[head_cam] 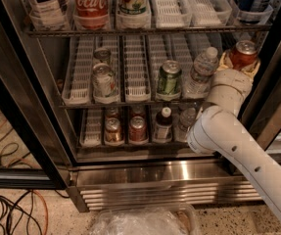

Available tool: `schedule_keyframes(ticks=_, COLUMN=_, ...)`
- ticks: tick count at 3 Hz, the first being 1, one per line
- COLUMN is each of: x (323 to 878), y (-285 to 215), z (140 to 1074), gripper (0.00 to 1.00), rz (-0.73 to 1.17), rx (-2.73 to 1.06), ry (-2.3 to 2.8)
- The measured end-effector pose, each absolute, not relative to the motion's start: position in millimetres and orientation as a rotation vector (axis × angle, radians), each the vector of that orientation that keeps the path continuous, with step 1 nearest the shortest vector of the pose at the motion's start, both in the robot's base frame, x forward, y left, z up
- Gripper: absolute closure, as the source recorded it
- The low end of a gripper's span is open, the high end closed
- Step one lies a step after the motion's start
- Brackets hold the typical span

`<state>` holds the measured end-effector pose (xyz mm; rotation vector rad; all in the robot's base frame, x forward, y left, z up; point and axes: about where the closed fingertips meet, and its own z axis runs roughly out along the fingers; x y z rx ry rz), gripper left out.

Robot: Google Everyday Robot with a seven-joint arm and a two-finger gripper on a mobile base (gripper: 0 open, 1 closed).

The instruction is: Pick coke can from middle shelf of fridge

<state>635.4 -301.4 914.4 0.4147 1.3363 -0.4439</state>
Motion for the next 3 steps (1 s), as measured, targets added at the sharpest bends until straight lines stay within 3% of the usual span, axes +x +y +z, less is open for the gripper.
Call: schedule_keyframes(ticks=3, x=604, y=-327, z=920, gripper=1.00, rz=-0.415, rx=0.322, ry=1.367)
